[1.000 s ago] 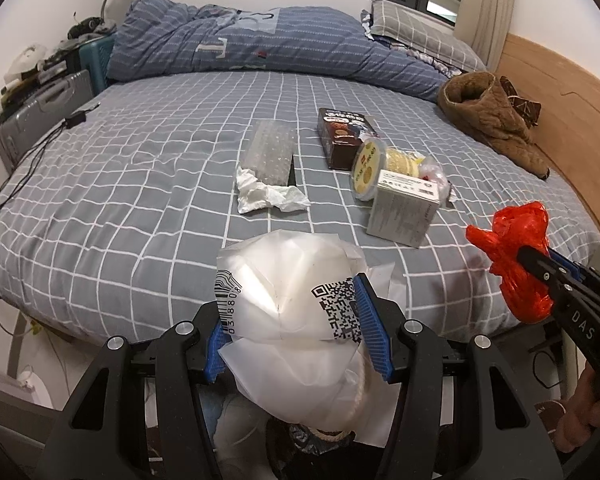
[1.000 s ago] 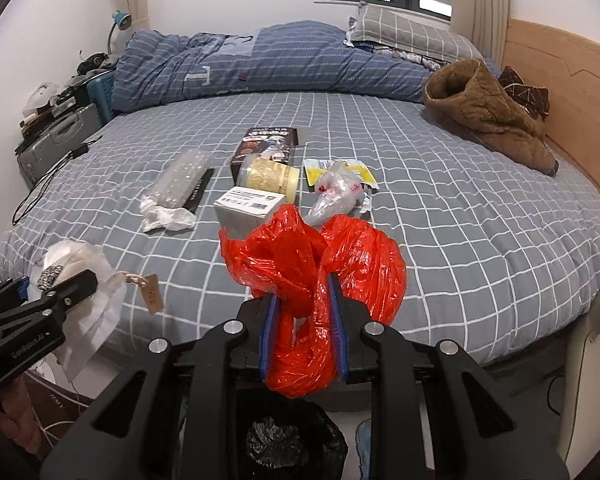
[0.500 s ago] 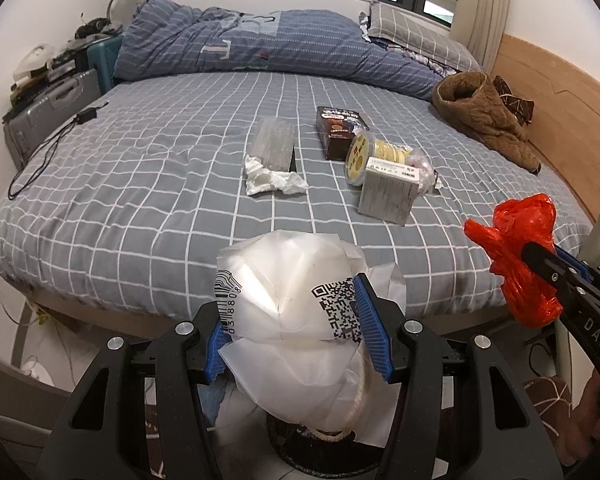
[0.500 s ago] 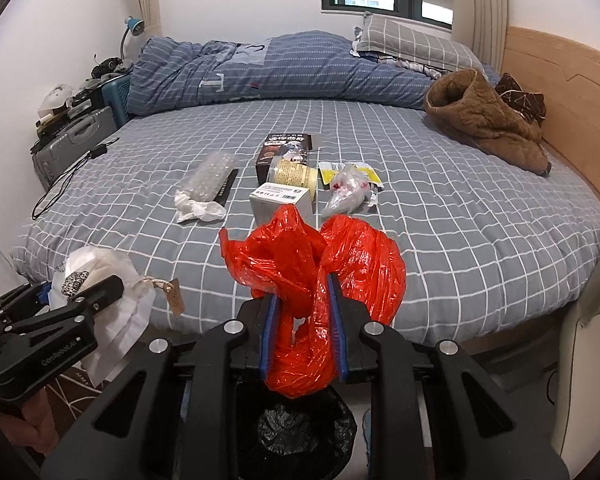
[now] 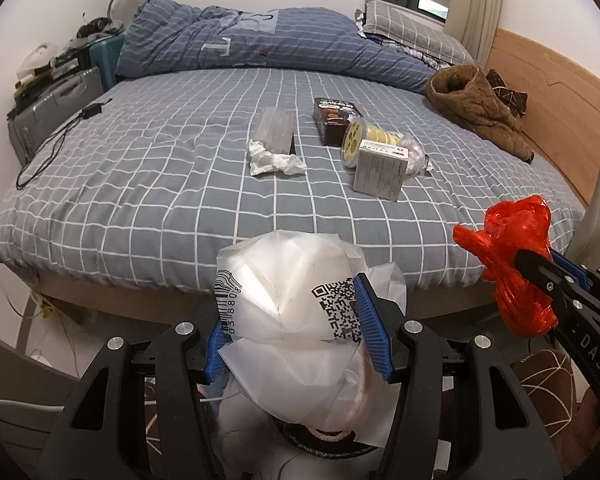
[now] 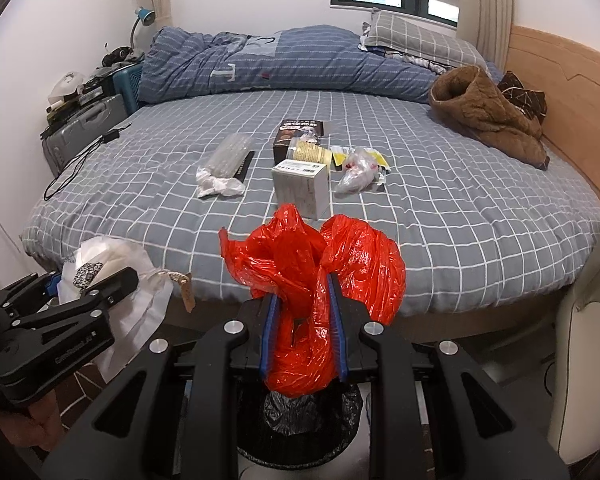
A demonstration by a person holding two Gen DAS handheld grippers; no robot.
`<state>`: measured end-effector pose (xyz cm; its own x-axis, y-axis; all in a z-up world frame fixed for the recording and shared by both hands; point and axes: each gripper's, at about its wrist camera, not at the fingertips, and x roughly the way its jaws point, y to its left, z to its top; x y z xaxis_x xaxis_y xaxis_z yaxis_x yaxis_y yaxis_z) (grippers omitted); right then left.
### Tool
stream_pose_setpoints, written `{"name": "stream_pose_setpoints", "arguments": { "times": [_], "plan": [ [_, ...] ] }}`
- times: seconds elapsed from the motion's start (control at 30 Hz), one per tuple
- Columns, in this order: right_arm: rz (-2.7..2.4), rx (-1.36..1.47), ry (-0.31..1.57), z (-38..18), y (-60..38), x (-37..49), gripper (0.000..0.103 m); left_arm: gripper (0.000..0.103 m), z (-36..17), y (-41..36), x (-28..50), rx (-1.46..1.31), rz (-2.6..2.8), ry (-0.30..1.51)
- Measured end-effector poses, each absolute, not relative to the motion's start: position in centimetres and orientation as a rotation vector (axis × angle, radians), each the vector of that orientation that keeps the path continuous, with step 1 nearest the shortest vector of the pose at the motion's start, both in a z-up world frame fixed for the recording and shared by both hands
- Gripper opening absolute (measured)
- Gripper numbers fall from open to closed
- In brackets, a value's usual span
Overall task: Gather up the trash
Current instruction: 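Carry the white bag and red bag down toward the black trash bin, then open the right tool to drop the red bag into the bin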
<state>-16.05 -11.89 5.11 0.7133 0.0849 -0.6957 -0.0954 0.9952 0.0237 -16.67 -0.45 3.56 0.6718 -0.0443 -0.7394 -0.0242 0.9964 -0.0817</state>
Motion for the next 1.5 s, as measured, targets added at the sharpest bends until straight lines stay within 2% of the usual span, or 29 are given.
{"name": "stream_pose_setpoints", "arguments": {
  "times": [0.6, 1.5],
  "plan": [
    [0.128, -0.019, 0.860, 0.4, -10.0, -17.5, 0.021, 0.054, 0.8, -0.9, -18.3, -0.102, -0.026, 0.893],
    [0.132, -0.008, 1.171, -15.6, -8.7, -15.5, 0.021, 0.054, -13.2, 0.4, -16.3, -0.063, -0.005, 1.060]
  ]
}}
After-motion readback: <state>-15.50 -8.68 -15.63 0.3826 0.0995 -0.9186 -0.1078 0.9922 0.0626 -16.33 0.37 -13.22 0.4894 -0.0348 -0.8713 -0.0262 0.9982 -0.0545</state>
